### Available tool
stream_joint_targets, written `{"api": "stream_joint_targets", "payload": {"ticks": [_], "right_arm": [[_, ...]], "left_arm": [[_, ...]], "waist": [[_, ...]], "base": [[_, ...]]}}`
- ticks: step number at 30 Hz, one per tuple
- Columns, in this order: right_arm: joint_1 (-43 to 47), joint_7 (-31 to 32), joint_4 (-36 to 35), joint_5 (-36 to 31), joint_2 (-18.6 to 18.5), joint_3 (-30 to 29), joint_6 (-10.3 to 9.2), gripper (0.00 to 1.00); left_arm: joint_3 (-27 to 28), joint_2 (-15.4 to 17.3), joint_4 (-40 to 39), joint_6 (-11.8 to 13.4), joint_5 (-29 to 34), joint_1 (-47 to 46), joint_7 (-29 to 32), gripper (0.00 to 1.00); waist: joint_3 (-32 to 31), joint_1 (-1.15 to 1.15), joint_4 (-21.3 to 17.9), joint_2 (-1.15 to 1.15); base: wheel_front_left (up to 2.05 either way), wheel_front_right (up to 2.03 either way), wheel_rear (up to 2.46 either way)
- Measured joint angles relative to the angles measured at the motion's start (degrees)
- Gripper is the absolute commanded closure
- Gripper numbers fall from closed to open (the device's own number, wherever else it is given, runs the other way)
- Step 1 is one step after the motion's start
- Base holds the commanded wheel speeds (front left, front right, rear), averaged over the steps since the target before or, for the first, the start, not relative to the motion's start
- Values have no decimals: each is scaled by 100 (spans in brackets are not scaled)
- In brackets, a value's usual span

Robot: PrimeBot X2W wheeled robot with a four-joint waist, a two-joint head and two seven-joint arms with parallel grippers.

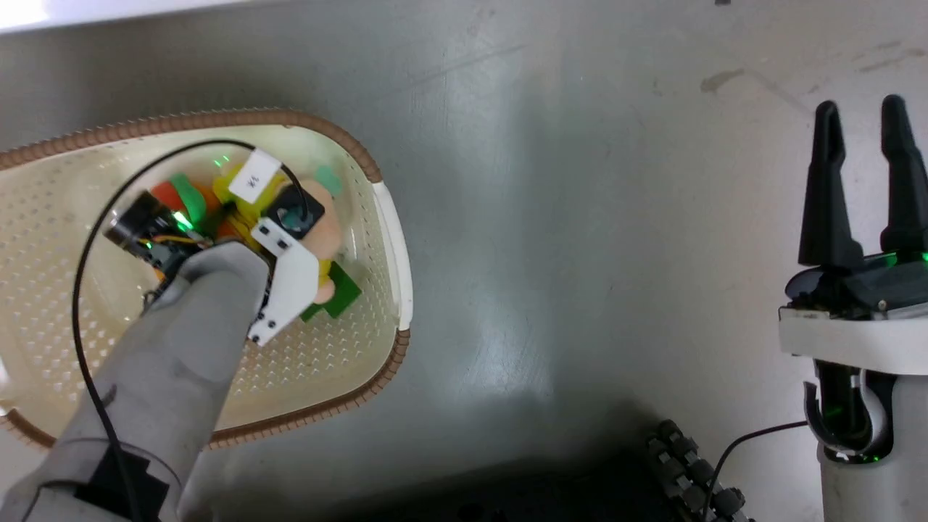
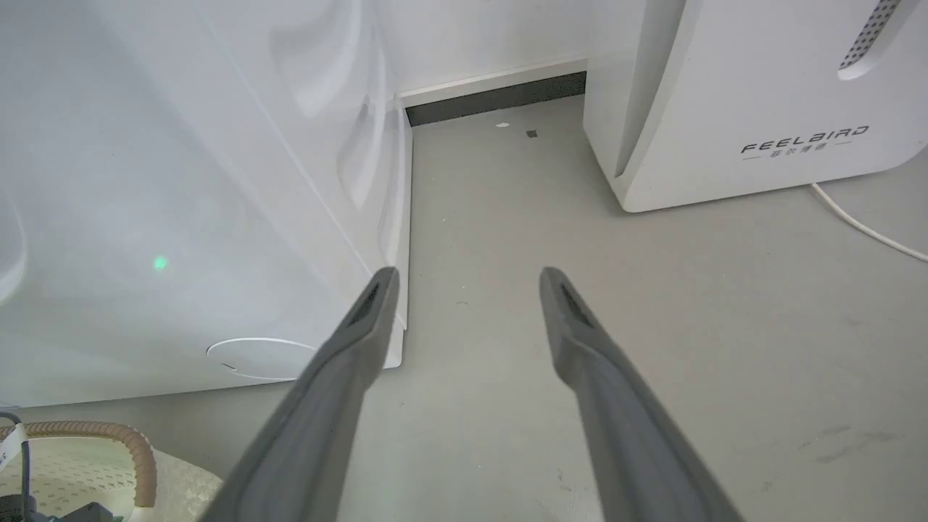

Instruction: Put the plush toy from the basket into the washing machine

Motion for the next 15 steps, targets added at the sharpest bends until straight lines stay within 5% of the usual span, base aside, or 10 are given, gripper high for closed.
{"api": "stream_joint_targets", "payload": {"ticks": [1,2,15], "right_arm": [[-23,-11,-4,18,0,-5,1,0],[-49,-25,-7,38,0,-12,1,0],[-158,-127,258,126,0,-96,0,0]], "left_arm": [[-33,10,47,-1,0,-55,-10,65],[-54,18,90,-1,-15,-114,-43,100],[-264,49,598,-7,-309,-178,-400,100]], "waist": [[41,0,-12,0],[82,0,-24,0],[-110,0,-104,0]], "base": [[0,0,0],[0,0,0],[0,0,0]]}}
